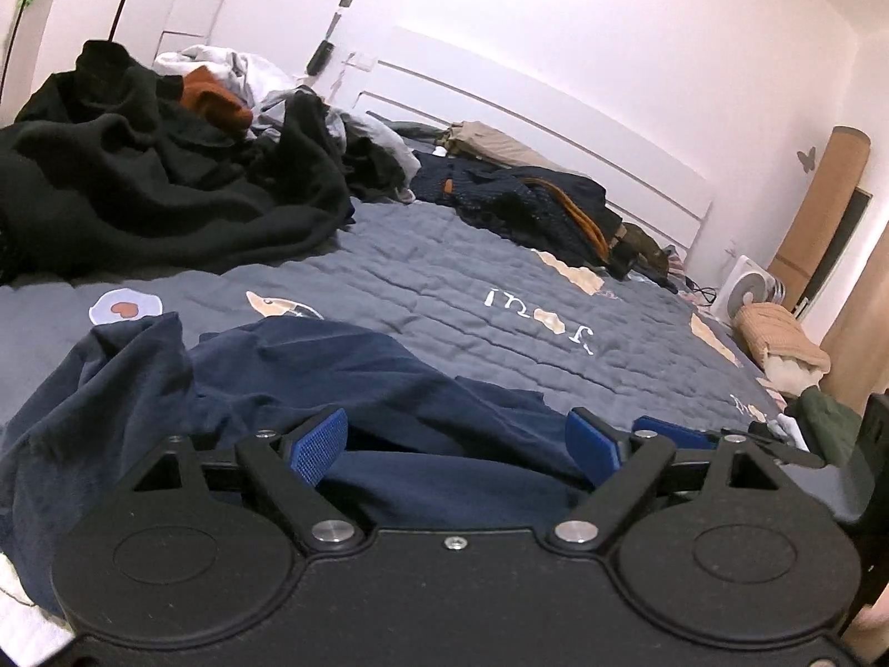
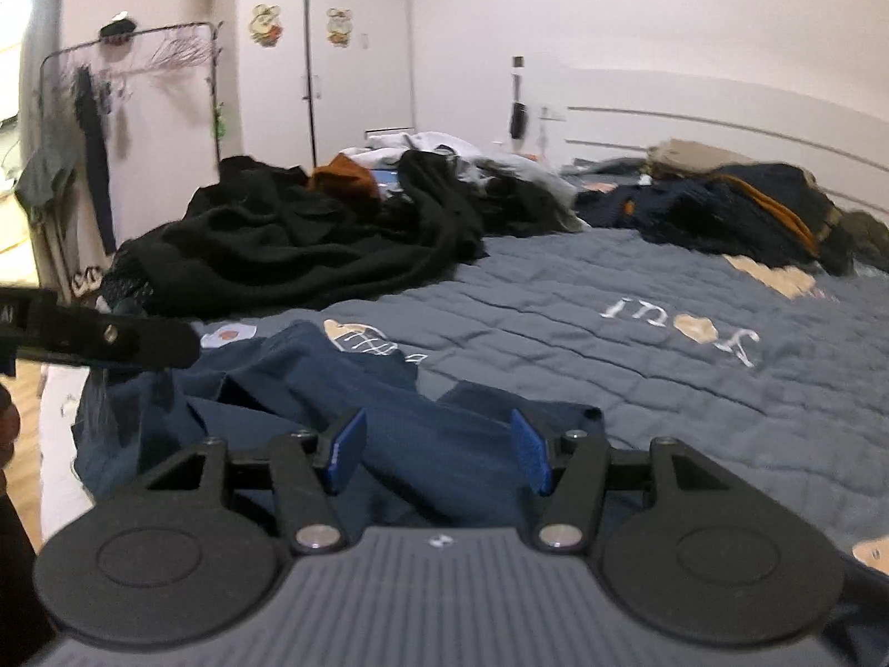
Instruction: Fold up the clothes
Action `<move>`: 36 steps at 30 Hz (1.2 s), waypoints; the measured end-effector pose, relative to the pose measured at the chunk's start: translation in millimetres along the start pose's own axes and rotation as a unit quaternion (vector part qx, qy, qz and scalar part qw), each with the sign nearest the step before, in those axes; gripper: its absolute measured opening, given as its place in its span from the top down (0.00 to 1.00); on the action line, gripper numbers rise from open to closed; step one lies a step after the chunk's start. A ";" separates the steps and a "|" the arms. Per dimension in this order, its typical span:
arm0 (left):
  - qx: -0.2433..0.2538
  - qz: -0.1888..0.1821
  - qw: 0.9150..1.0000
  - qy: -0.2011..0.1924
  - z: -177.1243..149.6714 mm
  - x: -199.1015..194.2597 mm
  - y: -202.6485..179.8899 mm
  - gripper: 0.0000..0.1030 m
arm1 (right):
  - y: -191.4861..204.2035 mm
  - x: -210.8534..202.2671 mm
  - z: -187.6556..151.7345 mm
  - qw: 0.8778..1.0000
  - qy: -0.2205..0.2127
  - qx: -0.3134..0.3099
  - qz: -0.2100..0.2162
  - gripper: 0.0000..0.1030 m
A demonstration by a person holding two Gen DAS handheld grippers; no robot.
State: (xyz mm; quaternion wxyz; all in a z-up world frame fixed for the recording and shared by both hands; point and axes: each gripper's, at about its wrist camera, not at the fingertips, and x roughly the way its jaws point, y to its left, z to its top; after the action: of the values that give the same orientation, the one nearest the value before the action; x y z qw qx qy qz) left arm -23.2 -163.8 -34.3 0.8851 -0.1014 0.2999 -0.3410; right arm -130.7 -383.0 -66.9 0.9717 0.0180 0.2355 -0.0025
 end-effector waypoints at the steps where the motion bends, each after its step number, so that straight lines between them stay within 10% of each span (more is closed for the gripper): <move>1: -0.004 0.001 1.000 0.002 0.2 0.5 1.5 0.18 | 3.3 4.1 -1.3 1.000 0.003 -0.008 -0.001 0.45; 8: -0.022 0.002 1.000 0.009 0.8 1.6 6.6 0.18 | 16.7 19.7 -13.3 0.999 0.024 -0.033 -0.001 0.45; 17: -0.029 0.005 0.999 0.012 2.8 4.0 8.8 0.18 | -2.4 17.4 -14.3 0.999 0.009 0.038 -0.025 0.97; 28: -0.032 0.006 0.999 0.001 1.6 -0.4 6.9 0.18 | -62.0 -26.9 4.8 0.974 -0.087 0.185 -0.102 1.00; 36: -0.032 0.003 0.999 0.000 2.2 0.9 4.7 0.18 | -76.7 -36.6 10.2 0.978 -0.076 0.184 -0.057 0.97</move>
State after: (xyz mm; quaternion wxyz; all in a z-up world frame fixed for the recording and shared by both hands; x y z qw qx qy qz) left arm -18.7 -160.9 -34.8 0.8821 -0.1290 0.3115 -0.3289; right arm -159.6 -460.1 -43.7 0.9651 0.1832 0.1567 -0.1028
